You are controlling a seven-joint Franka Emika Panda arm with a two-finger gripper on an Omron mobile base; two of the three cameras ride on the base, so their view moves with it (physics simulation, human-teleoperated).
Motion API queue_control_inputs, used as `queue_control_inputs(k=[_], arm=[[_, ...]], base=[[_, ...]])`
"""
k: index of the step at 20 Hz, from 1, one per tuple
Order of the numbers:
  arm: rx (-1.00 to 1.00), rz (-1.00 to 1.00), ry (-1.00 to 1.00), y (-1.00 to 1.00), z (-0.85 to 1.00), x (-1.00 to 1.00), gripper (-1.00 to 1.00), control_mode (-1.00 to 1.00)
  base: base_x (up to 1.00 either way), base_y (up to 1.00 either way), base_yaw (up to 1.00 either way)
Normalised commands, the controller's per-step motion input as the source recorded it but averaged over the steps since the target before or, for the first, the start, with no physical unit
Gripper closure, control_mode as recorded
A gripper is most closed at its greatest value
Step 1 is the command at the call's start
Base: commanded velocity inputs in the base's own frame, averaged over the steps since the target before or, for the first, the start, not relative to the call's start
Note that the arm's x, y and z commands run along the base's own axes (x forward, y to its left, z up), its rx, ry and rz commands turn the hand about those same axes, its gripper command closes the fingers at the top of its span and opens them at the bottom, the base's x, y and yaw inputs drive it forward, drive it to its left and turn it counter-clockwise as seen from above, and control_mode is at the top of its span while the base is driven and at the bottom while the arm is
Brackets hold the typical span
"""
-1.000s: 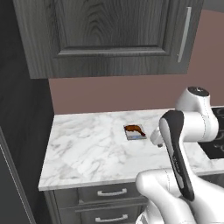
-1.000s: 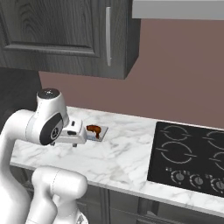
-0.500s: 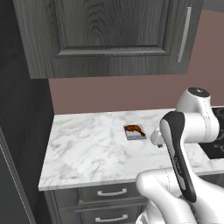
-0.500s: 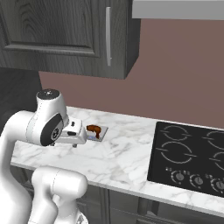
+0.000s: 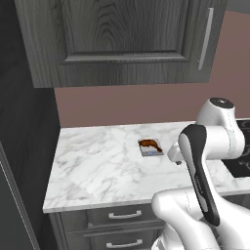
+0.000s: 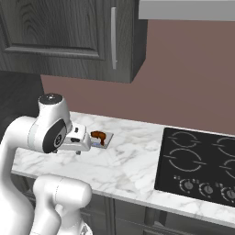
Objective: Take the chicken drumstick from the fridge and place it on the digital scale on the counter by the fridge. Wait a few seconds for a reading, then move it to the plate on the dining counter.
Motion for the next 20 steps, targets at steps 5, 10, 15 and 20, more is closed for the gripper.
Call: queue_control_inputs(k=[5, 10, 15, 20], arm=[[0.0, 0.0, 0.0, 0.0, 0.0, 0.0, -1.0, -1.0], [0.0, 0.0, 0.0, 0.0, 0.0, 0.0, -1.0, -1.0], [0.0, 0.0, 0.0, 0.0, 0.0, 0.0, -1.0, -1.0], [0.0, 0.0, 0.0, 0.0, 0.0, 0.0, -1.0, -1.0]], base=[[0.0, 0.0, 0.0], [0.0, 0.0, 0.0], [0.0, 0.0, 0.0], [0.0, 0.0, 0.0]])
